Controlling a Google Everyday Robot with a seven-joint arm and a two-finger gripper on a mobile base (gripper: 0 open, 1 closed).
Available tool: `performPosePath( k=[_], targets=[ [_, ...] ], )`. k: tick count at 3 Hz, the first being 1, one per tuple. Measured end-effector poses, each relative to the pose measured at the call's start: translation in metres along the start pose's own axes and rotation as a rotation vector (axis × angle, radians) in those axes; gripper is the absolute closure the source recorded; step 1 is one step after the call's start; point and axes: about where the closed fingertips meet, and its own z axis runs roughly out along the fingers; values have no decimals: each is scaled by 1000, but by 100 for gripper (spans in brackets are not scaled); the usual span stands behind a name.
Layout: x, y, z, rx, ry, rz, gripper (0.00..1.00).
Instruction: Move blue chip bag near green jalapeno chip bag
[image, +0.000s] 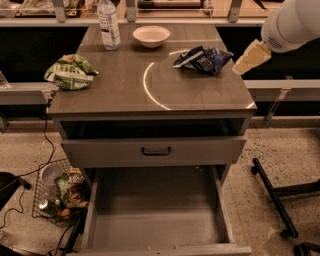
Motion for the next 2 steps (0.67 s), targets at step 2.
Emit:
performPosePath(
  k=[2],
  targets=[
    [-25, 21, 99, -145, -91, 60, 0]
  ],
)
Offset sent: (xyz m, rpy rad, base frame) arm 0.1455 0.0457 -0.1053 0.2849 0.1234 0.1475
